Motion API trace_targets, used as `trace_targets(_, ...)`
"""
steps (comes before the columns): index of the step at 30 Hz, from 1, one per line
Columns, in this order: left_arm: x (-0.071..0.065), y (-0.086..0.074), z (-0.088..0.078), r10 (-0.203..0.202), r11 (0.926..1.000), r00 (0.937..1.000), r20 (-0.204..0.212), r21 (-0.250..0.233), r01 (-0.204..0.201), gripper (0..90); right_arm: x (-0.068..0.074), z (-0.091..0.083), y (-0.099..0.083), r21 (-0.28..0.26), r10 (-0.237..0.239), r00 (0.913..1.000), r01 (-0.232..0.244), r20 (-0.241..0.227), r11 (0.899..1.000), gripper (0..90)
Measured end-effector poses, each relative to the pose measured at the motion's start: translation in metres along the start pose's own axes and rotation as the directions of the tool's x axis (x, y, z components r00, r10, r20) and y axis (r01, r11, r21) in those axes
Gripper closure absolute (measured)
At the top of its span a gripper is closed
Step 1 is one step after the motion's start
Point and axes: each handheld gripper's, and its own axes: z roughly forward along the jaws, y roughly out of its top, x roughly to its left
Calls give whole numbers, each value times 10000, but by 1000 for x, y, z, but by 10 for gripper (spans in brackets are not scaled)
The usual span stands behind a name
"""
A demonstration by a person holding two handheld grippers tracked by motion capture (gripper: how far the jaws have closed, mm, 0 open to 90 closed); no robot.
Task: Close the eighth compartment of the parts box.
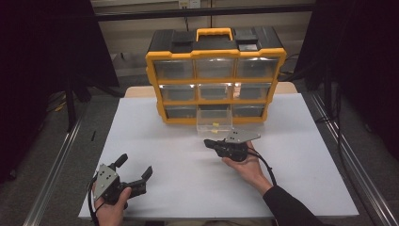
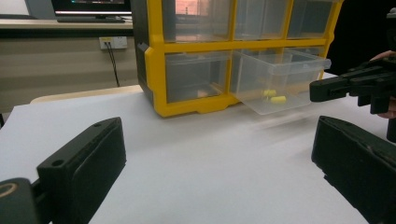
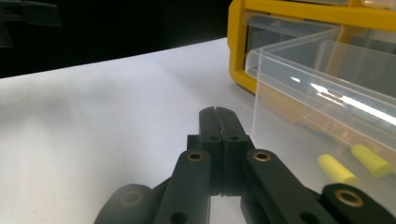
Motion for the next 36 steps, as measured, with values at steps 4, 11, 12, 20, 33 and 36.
trace_targets(4,0,0,0,21,10000,10000,-5,18,-21,31,-4,2,-1,161,30,9998,-33,190,9999,900)
trace_targets(11,0,0,0,8,10000,10000,-14,2,-8,31,-13,9,1,232,77,9988,-89,489,9997,900)
trace_targets(12,1,0,0,43,10000,10000,-12,44,-43,31,-14,9,0,188,120,9985,-130,538,9997,900)
trace_targets(20,0,0,0,48,10000,10000,49,63,-48,31,-22,9,-3,430,57,9935,-107,1134,9990,900)
trace_targets(33,0,0,0,3,10000,10000,51,14,-3,31,-26,12,-1,424,55,9895,-118,1443,9990,900)
trace_targets(36,0,0,0,20,10000,10000,28,10,-20,31,-26,13,0,360,33,9894,-87,1451,9993,900)
